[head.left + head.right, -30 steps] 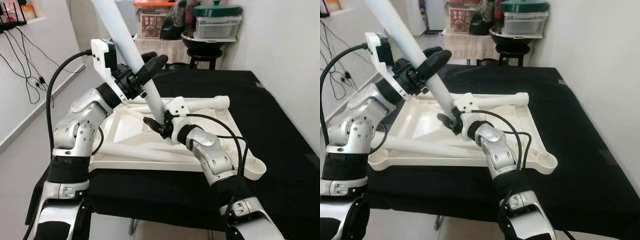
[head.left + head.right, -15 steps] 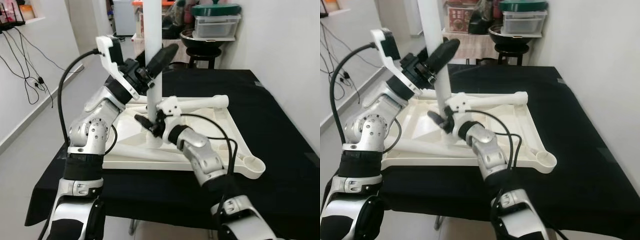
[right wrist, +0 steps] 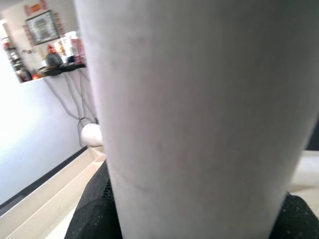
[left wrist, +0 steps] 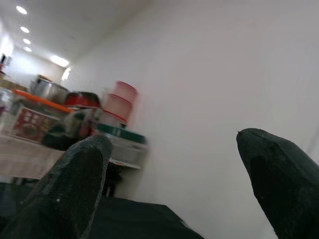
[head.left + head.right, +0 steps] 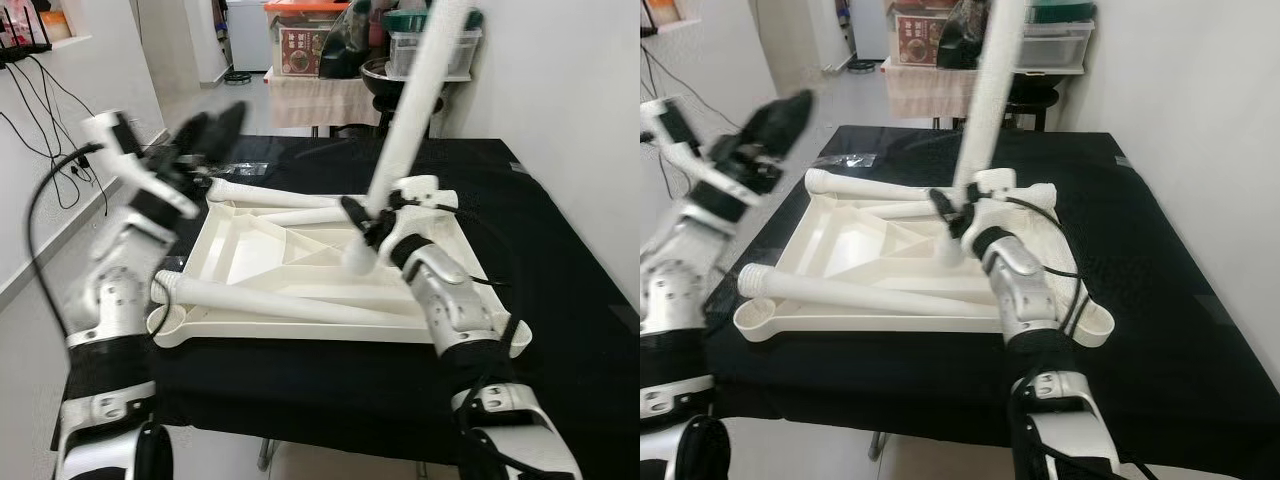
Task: Building children table
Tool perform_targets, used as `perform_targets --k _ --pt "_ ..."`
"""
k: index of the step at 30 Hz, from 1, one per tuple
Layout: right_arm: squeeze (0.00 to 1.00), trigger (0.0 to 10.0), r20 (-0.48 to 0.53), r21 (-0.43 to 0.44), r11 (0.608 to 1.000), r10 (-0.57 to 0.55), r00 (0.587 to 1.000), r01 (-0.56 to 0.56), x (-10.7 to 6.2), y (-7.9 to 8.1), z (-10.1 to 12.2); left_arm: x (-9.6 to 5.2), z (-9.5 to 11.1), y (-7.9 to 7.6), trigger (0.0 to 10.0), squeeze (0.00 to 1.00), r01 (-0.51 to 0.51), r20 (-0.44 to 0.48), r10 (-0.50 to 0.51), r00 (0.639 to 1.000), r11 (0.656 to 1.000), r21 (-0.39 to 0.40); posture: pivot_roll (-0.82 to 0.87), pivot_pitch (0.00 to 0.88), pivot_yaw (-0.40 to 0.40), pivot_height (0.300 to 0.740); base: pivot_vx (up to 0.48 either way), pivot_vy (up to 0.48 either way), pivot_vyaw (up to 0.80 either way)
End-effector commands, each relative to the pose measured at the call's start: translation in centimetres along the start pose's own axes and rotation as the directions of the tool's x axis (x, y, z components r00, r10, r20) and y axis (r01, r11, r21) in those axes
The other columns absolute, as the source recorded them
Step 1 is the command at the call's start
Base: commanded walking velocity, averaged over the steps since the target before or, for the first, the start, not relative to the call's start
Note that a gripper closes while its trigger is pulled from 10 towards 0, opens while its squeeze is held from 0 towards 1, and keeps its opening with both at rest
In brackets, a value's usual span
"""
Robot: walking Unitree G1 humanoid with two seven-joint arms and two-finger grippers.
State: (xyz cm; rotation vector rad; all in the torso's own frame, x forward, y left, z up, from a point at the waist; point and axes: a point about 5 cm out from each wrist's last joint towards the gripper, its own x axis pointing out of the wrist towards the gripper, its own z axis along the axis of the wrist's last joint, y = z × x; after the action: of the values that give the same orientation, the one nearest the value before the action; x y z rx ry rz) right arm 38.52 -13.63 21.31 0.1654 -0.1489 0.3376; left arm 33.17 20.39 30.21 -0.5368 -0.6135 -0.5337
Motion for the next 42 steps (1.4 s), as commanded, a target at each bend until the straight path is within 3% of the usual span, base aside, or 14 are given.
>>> perform_targets --k 1,2,3,4,6,7,9,12,16,19,24,31,38,42 --pt "0.0 6.5 0.04 0.048 0.999 -0.022 0.999 0.02 0.4 0.0 0.8 -0.6 -0.4 0.8 10.0 1.0 -0.072 -0.012 0.072 0.997 0.997 0.034 -0.01 0.0 0.002 0.74 0.0 0.0 0.0" --pt "0.0 10.0 0.047 0.083 0.995 -0.049 0.998 0.045 0.4 -0.4 1.0 -1.3 -1.3 1.7 10.0 1.0 -0.172 -0.042 0.181 0.983 0.973 0.151 -0.01 0.0 0.003 0.74 0.0 0.0 0.0" --pt "0.0 10.0 0.046 0.101 0.993 -0.064 0.997 0.059 0.3 -0.6 1.1 -2.2 -2.4 2.4 10.0 0.0 -0.248 -0.069 0.276 0.959 0.929 0.277 -0.01 0.0 0.008 0.74 0.0 0.0 0.0" --pt "0.0 10.0 0.045 0.111 0.992 -0.073 0.996 0.067 0.3 -0.7 1.1 -2.9 -3.2 2.7 10.0 0.0 -0.281 -0.08 0.329 0.941 0.89 0.36 -0.01 0.0 0.008 0.74 0.0 0.0 0.0" --pt "0.0 10.0 0.045 0.111 0.992 -0.073 0.996 0.067 0.3 -0.7 1.1 -2.9 -3.2 2.7 10.0 0.0 -0.281 -0.08 0.329 0.941 0.89 0.36 -0.01 0.0 0.008 0.74 0.0 0.0 0.0" --pt "0.0 10.0 0.037 0.106 0.991 -0.081 0.996 0.077 0.2 -0.7 1.0 -3.7 -4.6 2.7 10.0 0.0 -0.292 -0.123 0.367 0.922 0.868 0.402 -0.01 0.0 0.009 0.74 0.0 0.0 0.0" --pt "0.0 10.0 0.032 0.048 0.992 -0.119 0.992 0.117 -0.1 -0.6 0.6 -5.5 -8.4 1.4 10.0 0.0 -0.212 -0.269 0.368 0.89 0.857 0.47 -0.01 0.0 0.01 0.74 0.0 0.0 0.0" --pt "0.0 10.0 0.019 0.002 0.991 -0.133 0.991 0.133 -0.4 -0.3 0.1 -6.5 -10.4 0.4 10.0 0.0 -0.152 -0.349 0.35 0.87 0.861 0.485 -0.01 0.0 0.011 0.74 0.0 0.0 0.0" --pt "0.0 10.0 0.026 -0.008 0.992 -0.123 0.992 0.123 -0.5 0.0 -0.1 -6.8 -11.0 -0.1 10.0 0.0 -0.127 -0.388 0.334 0.859 0.874 0.47 -0.01 0.0 0.015 0.74 0.0 0.0 0.0" --pt "0.0 10.0 0.072 0.057 0.998 0.005 0.997 -0.009 -1.4 1.6 -0.7 -7.8 -12.5 -1.3 10.0 0.0 -0.103 -0.445 0.297 0.845 0.906 0.41 0.0 0.0 0.016 0.74 0.0 -0.471 0.0" --pt "0.0 10.0 0.077 0.006 0.992 0.124 0.989 -0.125 -2.4 3.1 -1.5 -8.6 -13.4 -1.8 10.0 0.0 -0.109 -0.455 0.302 0.837 0.909 0.402 0.0 0.0 0.017 0.74 0.0 -0.469 0.0" --pt "0.0 10.0 0.056 -0.025 0.989 0.144 0.988 -0.143 -3.6 3.3 -2.5 -10.0 -14.4 -2.5 10.0 0.0 -0.076 -0.515 0.296 0.804 0.911 0.405 0.01 0.0 0.017 0.74 0.0 -0.442 0.0" --pt "0.0 10.0 0.051 -0.006 0.985 0.17 0.984 -0.17 -5.7 3.5 -3.0 -11.9 -14.9 -3.3 10.0 0.0 -0.076 -0.543 0.311 0.78 0.908 0.411 0.0 0.0 0.016 0.74 0.0 0.0 0.0" --pt "0.0 10.0 0.042 -0.01 0.985 0.172 0.984 -0.171 -6.5 3.6 -3.2 -12.3 -14.6 -3.4 10.0 0.0 -0.061 -0.554 0.295 0.779 0.914 0.401 0.0 0.0 0.019 0.74 0.0 0.0 0.0"
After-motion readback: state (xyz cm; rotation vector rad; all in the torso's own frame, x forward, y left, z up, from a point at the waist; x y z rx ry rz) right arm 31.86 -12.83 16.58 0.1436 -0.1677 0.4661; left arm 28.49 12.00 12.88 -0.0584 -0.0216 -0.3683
